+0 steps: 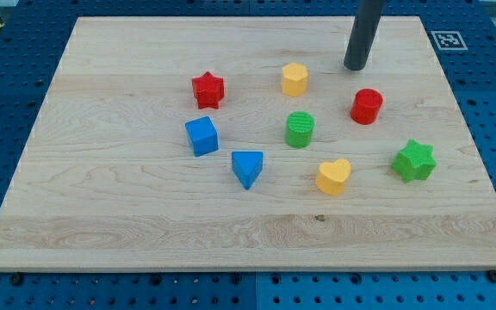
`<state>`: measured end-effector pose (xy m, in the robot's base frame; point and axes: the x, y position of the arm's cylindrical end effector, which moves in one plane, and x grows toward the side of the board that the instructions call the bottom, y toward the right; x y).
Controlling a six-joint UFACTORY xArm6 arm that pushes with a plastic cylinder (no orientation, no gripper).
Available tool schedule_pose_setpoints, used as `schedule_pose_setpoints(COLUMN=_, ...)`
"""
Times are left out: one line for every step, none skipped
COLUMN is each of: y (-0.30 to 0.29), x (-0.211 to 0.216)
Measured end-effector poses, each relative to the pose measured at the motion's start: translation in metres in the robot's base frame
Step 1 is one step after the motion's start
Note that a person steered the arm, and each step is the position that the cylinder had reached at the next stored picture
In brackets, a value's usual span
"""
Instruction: Move the red circle and the green star close to each other
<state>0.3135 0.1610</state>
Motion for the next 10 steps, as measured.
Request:
schedule_pose_setpoints(y=0.0, x=0.0)
schedule_pose_setpoints(y=0.011, x=0.003)
schedule_pose_setpoints(y=0.058, x=0.047)
schedule_pose_setpoints(y=0.108, x=0.121)
schedule_pose_setpoints(y=0.143, x=0.186)
schedule_pose_setpoints(y=0.143, x=0.187)
schedule_pose_setpoints(y=0.098, x=0.21)
schedule_pose_setpoints(y=0.073, x=0.223)
schedule_pose_setpoints(y=0.072, x=0.223)
schedule_pose_setpoints(y=0.058, x=0.201)
